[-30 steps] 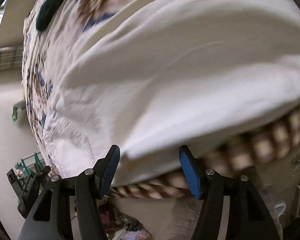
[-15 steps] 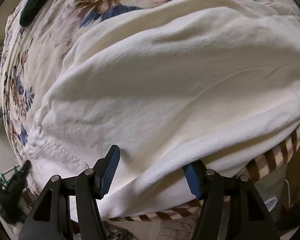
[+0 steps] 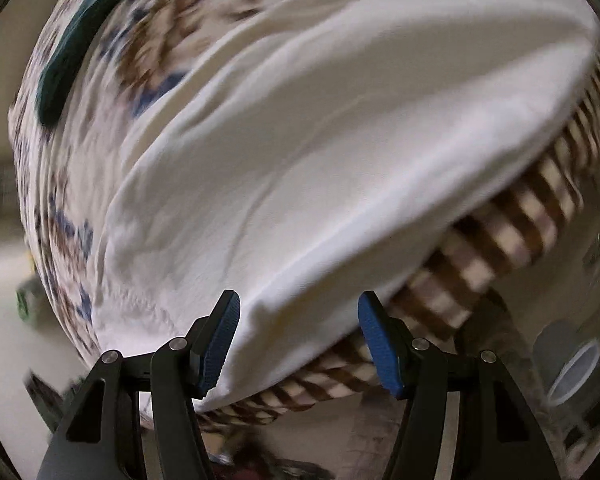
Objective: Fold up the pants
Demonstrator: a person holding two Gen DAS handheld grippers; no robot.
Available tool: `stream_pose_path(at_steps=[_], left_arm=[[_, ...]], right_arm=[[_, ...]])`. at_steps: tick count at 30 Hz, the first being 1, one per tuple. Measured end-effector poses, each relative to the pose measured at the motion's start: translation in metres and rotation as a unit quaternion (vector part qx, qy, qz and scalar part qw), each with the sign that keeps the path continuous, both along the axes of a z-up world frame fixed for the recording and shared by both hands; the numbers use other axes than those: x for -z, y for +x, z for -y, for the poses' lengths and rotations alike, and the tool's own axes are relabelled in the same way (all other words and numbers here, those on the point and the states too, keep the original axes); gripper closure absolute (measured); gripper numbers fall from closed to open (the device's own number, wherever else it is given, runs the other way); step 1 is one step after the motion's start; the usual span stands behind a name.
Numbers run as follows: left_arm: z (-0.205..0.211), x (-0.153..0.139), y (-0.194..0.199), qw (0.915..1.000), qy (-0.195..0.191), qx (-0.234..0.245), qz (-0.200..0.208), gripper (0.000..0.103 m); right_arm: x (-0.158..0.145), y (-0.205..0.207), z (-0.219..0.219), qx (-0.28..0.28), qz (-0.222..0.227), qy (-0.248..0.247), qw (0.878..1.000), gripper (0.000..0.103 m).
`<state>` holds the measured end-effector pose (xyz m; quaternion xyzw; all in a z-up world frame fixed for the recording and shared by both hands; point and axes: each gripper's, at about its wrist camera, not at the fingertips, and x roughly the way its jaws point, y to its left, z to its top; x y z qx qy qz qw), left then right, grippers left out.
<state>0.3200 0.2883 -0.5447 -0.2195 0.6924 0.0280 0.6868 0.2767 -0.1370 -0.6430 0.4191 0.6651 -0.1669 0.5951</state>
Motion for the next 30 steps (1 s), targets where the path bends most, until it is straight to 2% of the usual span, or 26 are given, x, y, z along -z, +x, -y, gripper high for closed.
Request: stream_pose_path(at_steps=[2, 3, 4, 5, 6, 9, 13, 15, 17, 18, 19, 20, 21, 23, 24, 25, 27, 30], left_arm=[[0.002, 0.015, -0.007, 0.9998, -0.004, -0.012, -0.018, 0.042], [0.006, 0.022, -0.014, 0.9996, 0.003, -0.021, -0.021, 0.045], [0.013, 0.022, -0.016, 0.9995, 0.012, -0.024, -0.014, 0.072], [0.017, 0.022, -0.019, 0.9995, 0.025, -0.016, -0.007, 0.083], [0.023, 0.020, -0.019, 0.9991, 0.041, 0.002, -0.003, 0.090], [0.027, 0.012, -0.019, 0.9948, 0.098, 0.025, 0.014, 0.091], [0.013, 0.026, -0.015, 0.9964, 0.083, 0.017, -0.011, 0.088], [0.018, 0.020, -0.011, 0.9955, 0.089, 0.027, -0.019, 0.087], [0.023, 0.003, -0.011, 0.9941, 0.102, 0.035, -0.015, 0.082], [0.030, -0.012, -0.012, 0.9926, 0.115, 0.040, -0.006, 0.078], [0.036, -0.023, -0.014, 0.9913, 0.124, 0.045, 0.003, 0.076], [0.045, -0.036, -0.015, 0.9900, 0.131, 0.052, 0.014, 0.073], [0.055, -0.049, -0.016, 0.9882, 0.140, 0.058, 0.025, 0.063], [0.075, -0.068, -0.016, 0.9858, 0.147, 0.067, 0.047, 0.042], [0.090, -0.077, -0.015, 0.9858, 0.140, 0.073, 0.058, 0.020], [0.100, -0.080, -0.011, 0.9859, 0.135, 0.078, 0.061, 0.005], [0.136, -0.082, -0.004, 0.9834, 0.128, 0.106, 0.073, 0.004], [0.199, -0.073, 0.013, 0.9810, 0.114, 0.140, 0.072, 0.004]], right_arm=[[0.018, 0.001, 0.011, 0.027, 0.000, 0.017, 0.999, 0.040], [0.024, 0.000, 0.015, 0.037, 0.005, 0.025, 0.999, 0.059], [0.032, 0.001, 0.020, 0.050, 0.010, 0.029, 0.998, 0.088], [0.036, -0.002, 0.022, 0.061, 0.005, 0.029, 0.998, 0.089], [0.037, -0.008, 0.022, 0.073, 0.004, 0.034, 0.997, 0.090], [0.028, -0.020, 0.013, 0.058, 0.009, 0.021, 0.998, 0.091], [0.044, -0.022, 0.004, 0.013, -0.014, 0.016, 1.000, 0.088], [0.059, -0.009, 0.005, -0.012, -0.035, 0.027, 0.999, 0.087], [0.058, -0.002, 0.009, -0.013, -0.040, 0.046, 0.998, 0.084], [0.055, -0.001, 0.012, -0.014, -0.037, 0.055, 0.998, 0.079], [0.049, 0.000, 0.014, -0.017, -0.028, 0.062, 0.998, 0.061], [0.040, 0.001, 0.017, -0.023, -0.021, 0.061, 0.998, 0.053], [0.033, 0.001, 0.019, -0.029, -0.016, 0.055, 0.998, 0.039], [0.012, -0.003, 0.033, -0.023, -0.002, 0.033, 0.999, 0.039], [0.005, -0.003, 0.039, -0.015, -0.001, 0.027, 1.000, 0.039], [-0.003, -0.009, 0.055, 0.006, 0.001, 0.018, 1.000, 0.039], [-0.014, -0.020, 0.085, 0.050, 0.005, -0.002, 0.999, 0.039], [-0.027, -0.046, 0.154, 0.136, 0.012, -0.059, 0.989, 0.039]])
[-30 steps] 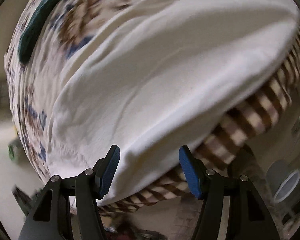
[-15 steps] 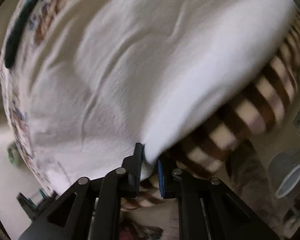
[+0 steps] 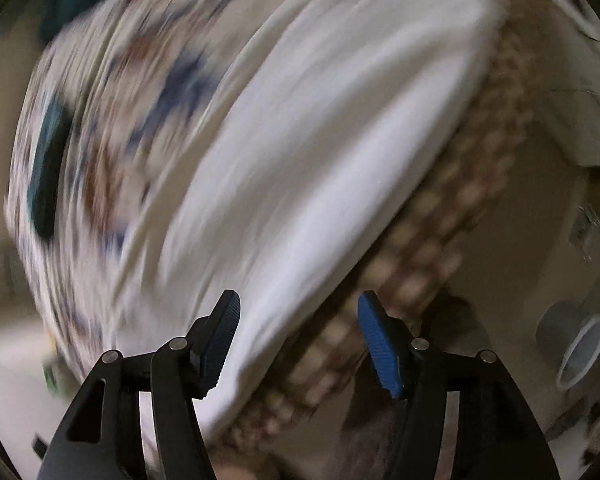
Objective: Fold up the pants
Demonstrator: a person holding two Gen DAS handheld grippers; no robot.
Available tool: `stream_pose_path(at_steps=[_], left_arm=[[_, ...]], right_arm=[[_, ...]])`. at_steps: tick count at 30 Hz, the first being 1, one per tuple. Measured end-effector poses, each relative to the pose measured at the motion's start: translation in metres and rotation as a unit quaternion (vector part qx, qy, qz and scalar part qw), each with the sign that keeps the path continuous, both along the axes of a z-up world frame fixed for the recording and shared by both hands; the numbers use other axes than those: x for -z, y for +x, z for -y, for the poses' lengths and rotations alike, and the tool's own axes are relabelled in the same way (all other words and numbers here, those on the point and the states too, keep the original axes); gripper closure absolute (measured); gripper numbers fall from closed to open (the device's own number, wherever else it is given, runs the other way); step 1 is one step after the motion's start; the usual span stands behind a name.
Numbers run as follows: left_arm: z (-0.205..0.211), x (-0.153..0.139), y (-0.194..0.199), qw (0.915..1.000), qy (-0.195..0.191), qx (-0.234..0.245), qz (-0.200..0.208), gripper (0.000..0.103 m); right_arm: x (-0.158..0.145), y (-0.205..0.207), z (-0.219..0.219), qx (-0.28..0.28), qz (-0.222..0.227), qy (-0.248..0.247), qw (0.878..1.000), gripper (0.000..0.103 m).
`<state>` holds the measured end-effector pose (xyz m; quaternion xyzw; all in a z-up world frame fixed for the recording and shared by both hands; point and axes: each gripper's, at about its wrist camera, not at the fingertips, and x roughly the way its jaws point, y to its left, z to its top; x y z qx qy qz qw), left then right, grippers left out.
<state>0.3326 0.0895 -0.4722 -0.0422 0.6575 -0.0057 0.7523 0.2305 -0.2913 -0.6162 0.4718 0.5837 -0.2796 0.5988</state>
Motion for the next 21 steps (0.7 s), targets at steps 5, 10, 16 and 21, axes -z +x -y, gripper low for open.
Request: stream_pose_path(at_steps=[5, 10, 16, 21], left_arm=[[0.082, 0.023, 0.007, 0.9993, -0.009, 0.035, -0.014, 0.004], [0.147, 0.045, 0.011, 0.9972, 0.007, 0.070, -0.027, 0.004], [0.192, 0.060, 0.008, 0.9934, 0.022, 0.096, -0.057, 0.004], [0.210, 0.059, 0.010, 0.9905, 0.038, 0.118, -0.058, 0.004]], right_arm=[[0.011, -0.032, 0.104, 0.105, 0.007, -0.063, 0.992, 0.039], [0.050, -0.045, 0.171, 0.136, 0.002, -0.047, 0.990, 0.069], [0.066, -0.054, 0.187, 0.130, 0.012, -0.010, 0.991, 0.098], [0.041, -0.072, 0.187, 0.127, 0.040, -0.002, 0.991, 0.099]])
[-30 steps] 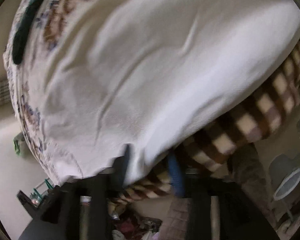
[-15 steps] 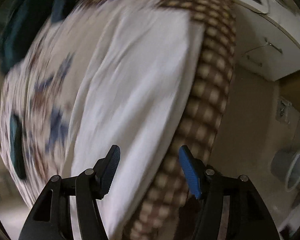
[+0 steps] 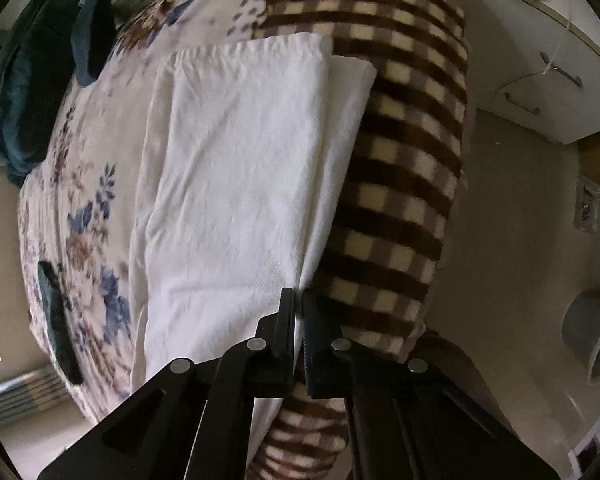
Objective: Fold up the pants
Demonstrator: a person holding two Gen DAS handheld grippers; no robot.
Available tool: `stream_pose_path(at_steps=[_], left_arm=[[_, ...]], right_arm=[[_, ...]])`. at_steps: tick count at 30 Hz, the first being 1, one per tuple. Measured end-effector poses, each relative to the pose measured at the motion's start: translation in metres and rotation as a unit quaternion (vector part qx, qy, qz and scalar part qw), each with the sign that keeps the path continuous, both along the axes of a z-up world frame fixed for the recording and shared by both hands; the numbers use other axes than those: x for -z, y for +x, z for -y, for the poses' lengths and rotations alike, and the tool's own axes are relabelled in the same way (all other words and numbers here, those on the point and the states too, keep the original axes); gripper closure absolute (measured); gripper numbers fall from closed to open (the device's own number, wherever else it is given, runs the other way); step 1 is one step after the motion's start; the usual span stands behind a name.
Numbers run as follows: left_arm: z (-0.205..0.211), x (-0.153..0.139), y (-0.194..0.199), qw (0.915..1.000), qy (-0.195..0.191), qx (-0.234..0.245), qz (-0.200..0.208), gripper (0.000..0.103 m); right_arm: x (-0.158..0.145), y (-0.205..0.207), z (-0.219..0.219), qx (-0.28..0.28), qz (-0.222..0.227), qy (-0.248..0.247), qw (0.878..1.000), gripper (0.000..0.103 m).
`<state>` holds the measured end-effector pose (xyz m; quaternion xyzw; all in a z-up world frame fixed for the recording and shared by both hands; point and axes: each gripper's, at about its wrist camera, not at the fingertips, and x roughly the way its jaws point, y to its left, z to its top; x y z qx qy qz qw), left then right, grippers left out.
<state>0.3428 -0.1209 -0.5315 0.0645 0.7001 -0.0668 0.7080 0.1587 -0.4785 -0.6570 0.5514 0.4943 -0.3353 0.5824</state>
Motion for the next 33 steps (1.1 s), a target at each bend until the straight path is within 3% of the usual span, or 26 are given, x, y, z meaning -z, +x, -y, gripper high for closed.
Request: stream_pose_path(at_steps=[4, 9, 12, 14, 15, 16, 18, 19, 21, 22, 24, 29, 33], left_arm=[[0.007, 0.003, 0.004, 1.0000, 0.004, 0.003, -0.005, 0.004], [0.010, 0.001, 0.013, 1.0000, -0.005, -0.008, -0.003, 0.004], [0.013, -0.005, 0.019, 0.9998, -0.013, -0.018, -0.001, 0.004], [0.011, -0.011, 0.020, 0.9996, -0.014, -0.021, 0.008, 0.004], [0.014, -0.012, 0.022, 0.9995, -0.014, -0.024, 0.015, 0.004], [0.016, -0.012, 0.024, 0.9995, -0.015, -0.024, 0.015, 0.004], [0.027, -0.012, 0.028, 0.9991, -0.024, -0.029, 0.022, 0.004], [0.031, -0.012, 0.027, 0.9989, -0.027, -0.029, 0.025, 0.004], [0.045, -0.012, 0.028, 0.9988, -0.032, -0.024, 0.029, 0.004], [0.049, -0.011, 0.028, 0.9988, -0.032, -0.021, 0.032, 0.004], [0.063, -0.012, 0.026, 0.9987, -0.036, -0.013, 0.035, 0.004], [0.075, -0.009, 0.011, 0.9986, -0.038, 0.012, 0.035, 0.004], [0.072, -0.005, 0.003, 0.9991, -0.032, 0.014, 0.025, 0.004]], right_arm=[[0.008, -0.001, 0.005, -0.019, -0.006, 0.021, 1.000, 0.099], [0.020, -0.020, -0.005, -0.029, -0.052, 0.059, 0.996, 0.103], [0.016, -0.033, 0.010, 0.011, -0.005, 0.066, 0.998, 0.102], [-0.003, -0.029, 0.036, 0.011, 0.013, 0.010, 1.000, 0.099], [-0.006, -0.027, 0.044, 0.012, 0.012, -0.005, 1.000, 0.092], [-0.009, -0.024, 0.057, 0.021, 0.011, -0.023, 0.999, 0.075], [-0.003, -0.020, 0.073, 0.034, 0.012, -0.031, 0.999, 0.055], [0.003, -0.016, 0.079, 0.036, 0.009, -0.028, 0.999, 0.055], [0.014, -0.011, 0.087, 0.041, 0.010, -0.021, 0.999, 0.055], [0.022, -0.005, 0.090, 0.038, 0.008, -0.021, 0.999, 0.063], [0.027, -0.003, 0.093, 0.036, -0.004, -0.038, 0.999, 0.097], [-0.004, 0.003, 0.081, 0.008, -0.023, -0.097, 0.995, 0.099], [0.005, -0.002, 0.085, 0.006, -0.040, -0.069, 0.997, 0.098]])
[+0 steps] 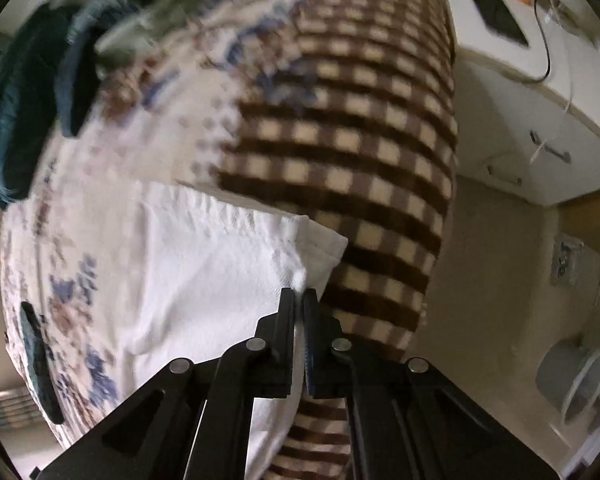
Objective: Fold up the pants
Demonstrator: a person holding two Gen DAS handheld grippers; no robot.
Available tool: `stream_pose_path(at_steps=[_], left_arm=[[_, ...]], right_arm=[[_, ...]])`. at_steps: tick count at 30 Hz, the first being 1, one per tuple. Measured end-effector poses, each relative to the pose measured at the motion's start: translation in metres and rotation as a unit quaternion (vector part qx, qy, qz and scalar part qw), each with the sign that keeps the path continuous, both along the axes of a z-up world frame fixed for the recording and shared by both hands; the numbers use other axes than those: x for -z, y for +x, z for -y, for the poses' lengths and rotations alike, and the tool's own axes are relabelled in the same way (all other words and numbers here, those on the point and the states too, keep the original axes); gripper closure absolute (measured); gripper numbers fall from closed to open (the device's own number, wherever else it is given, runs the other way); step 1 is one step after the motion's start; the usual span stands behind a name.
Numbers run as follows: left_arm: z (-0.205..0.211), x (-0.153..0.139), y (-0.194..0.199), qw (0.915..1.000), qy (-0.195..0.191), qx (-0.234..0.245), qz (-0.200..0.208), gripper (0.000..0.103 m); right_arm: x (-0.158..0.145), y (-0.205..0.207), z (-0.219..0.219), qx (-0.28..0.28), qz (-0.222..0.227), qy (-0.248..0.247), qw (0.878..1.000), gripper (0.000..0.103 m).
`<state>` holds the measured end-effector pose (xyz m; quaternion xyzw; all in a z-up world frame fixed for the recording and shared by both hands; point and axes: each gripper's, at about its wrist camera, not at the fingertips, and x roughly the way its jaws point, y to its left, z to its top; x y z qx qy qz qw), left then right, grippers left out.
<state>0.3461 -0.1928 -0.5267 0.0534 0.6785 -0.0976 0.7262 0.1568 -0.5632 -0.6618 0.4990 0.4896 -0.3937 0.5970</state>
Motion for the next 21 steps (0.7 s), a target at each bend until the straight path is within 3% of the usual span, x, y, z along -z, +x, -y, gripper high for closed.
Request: stream_pose_path(at_steps=[2, 5, 6, 7, 8, 9, 10, 11, 13, 15, 17, 19, 20, 21], left_arm=[[-0.009, -0.001, -0.003, 1.0000, 0.005, -0.008, -0.001, 0.004], [-0.040, -0.010, -0.009, 0.9989, 0.028, -0.036, 0.014, 0.004], [-0.057, -0.013, -0.011, 0.9978, 0.036, -0.054, 0.017, 0.004], [-0.071, -0.015, -0.012, 0.9967, 0.041, -0.069, 0.018, 0.004], [-0.088, -0.015, -0.013, 0.9951, 0.044, -0.087, 0.016, 0.004], [-0.112, -0.016, -0.014, 0.9918, 0.048, -0.117, 0.015, 0.004], [-0.125, -0.016, -0.015, 0.9897, 0.052, -0.133, 0.015, 0.004], [-0.143, -0.015, -0.016, 0.9862, 0.060, -0.153, 0.016, 0.004], [-0.174, -0.011, -0.015, 0.9785, 0.080, -0.190, 0.011, 0.004], [-0.206, -0.010, -0.017, 0.9688, 0.093, -0.229, 0.013, 0.004], [-0.226, -0.009, -0.016, 0.9619, 0.108, -0.251, 0.012, 0.004], [-0.242, -0.006, -0.016, 0.9540, 0.137, -0.266, 0.015, 0.004], [-0.250, -0.003, -0.014, 0.9507, 0.145, -0.274, 0.013, 0.004], [-0.256, -0.001, -0.012, 0.9475, 0.150, -0.282, 0.012, 0.004]], right_arm=[[0.023, 0.003, 0.007, -0.007, -0.027, 0.055, 0.998, 0.097], [-0.001, 0.024, 0.003, -0.061, -0.049, 0.038, 0.996, 0.092], [-0.016, 0.037, -0.003, -0.093, -0.045, 0.023, 0.994, 0.082], [-0.031, 0.052, -0.014, -0.134, -0.042, 0.009, 0.990, 0.064], [-0.046, 0.073, -0.031, -0.185, -0.039, -0.004, 0.982, 0.053], [-0.055, 0.091, -0.049, -0.230, -0.034, -0.014, 0.973, 0.028], [-0.063, 0.120, -0.077, -0.295, -0.011, -0.014, 0.955, 0.020], [-0.064, 0.145, -0.102, -0.349, 0.020, 0.009, 0.937, 0.020], [-0.057, 0.196, -0.156, -0.435, 0.073, 0.095, 0.892, 0.020], [-0.045, 0.237, -0.209, -0.492, 0.096, 0.169, 0.849, 0.020], [-0.023, 0.290, -0.278, -0.543, 0.119, 0.278, 0.783, 0.020], [-0.009, 0.319, -0.330, -0.582, 0.110, 0.319, 0.739, 0.020], [0.004, 0.339, -0.371, -0.617, 0.102, 0.346, 0.699, 0.020], [0.014, 0.351, -0.397, -0.637, 0.088, 0.355, 0.679, 0.020]])
